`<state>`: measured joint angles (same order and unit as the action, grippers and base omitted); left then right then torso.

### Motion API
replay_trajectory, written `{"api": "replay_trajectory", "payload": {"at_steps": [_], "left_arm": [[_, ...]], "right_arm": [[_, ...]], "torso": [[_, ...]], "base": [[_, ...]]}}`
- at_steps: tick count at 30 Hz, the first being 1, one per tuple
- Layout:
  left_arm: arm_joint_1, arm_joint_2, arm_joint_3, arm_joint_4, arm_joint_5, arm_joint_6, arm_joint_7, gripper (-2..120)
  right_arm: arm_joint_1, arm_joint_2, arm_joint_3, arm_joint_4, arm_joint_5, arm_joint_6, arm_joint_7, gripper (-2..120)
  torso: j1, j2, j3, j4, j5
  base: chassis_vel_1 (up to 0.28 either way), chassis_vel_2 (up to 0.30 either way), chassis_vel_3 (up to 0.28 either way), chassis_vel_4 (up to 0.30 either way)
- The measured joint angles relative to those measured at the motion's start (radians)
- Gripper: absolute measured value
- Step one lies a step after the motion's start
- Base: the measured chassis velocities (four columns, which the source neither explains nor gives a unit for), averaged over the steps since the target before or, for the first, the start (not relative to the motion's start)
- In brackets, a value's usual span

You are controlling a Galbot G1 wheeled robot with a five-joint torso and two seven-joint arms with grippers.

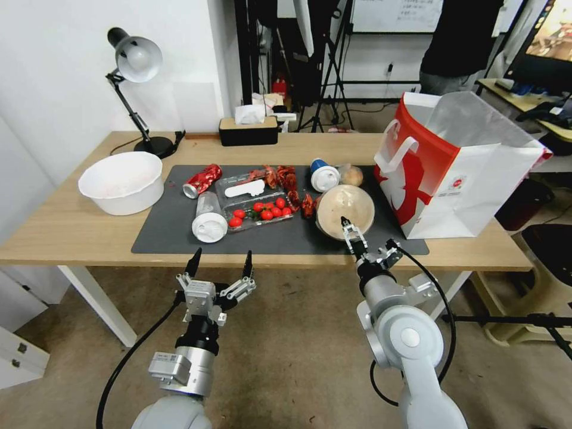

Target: Pick up the trash from the table and place it into the takeout bag.

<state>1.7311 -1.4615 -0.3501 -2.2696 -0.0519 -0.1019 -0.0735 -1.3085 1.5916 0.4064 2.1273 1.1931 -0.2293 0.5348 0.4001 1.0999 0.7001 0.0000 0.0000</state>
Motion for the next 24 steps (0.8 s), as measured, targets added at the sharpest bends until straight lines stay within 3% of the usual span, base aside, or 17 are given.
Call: {"api": "replay_trajectory", "payload": {"at_steps": [7, 11, 17, 22, 24], "left_arm": [[0.002, 0.004, -0.002, -0.004, -0.005, 0.001, -0.002, 100], [0.002, 0.006, -0.005, -0.006, -0.005, 0.002, 0.002, 100], [0.003, 0.007, -0.007, -0.007, -0.005, 0.002, 0.005, 100], [0.004, 0.007, -0.007, -0.008, -0.005, 0.001, 0.005, 100], [0.004, 0.008, -0.007, -0.009, -0.005, 0.001, 0.005, 100]], "right_arm": [[-0.002, 0.000, 0.007, 0.000, 0.006, 0.000, 0.000, 38], [-0.009, -0.002, 0.014, 0.007, 0.006, 0.000, 0.000, 18], [-0.017, -0.008, 0.016, 0.022, -0.014, 0.000, -0.009, 0], [-0.039, -0.025, 0.020, 0.057, -0.123, 0.000, -0.065, 0], [-0.054, -0.055, 0.039, 0.092, -0.249, 0.015, -0.149, 0]], "torso": [[0.000, 0.000, 0.000, 0.0000, 0.0000], [0.000, 0.000, 0.000, -0.0001, 0.0000], [0.000, 0.000, 0.000, 0.0001, 0.0001], [0.000, 0.000, 0.000, 0.0000, 0.0001], [0.000, 0.000, 0.000, 0.0000, 0.0000]], "base": [[0.000, 0.000, 0.000, 0.000], [0.000, 0.000, 0.000, 0.000], [0.000, 0.000, 0.000, 0.000], [0.000, 0.000, 0.000, 0.000], [0.000, 0.000, 0.000, 0.000]]}}
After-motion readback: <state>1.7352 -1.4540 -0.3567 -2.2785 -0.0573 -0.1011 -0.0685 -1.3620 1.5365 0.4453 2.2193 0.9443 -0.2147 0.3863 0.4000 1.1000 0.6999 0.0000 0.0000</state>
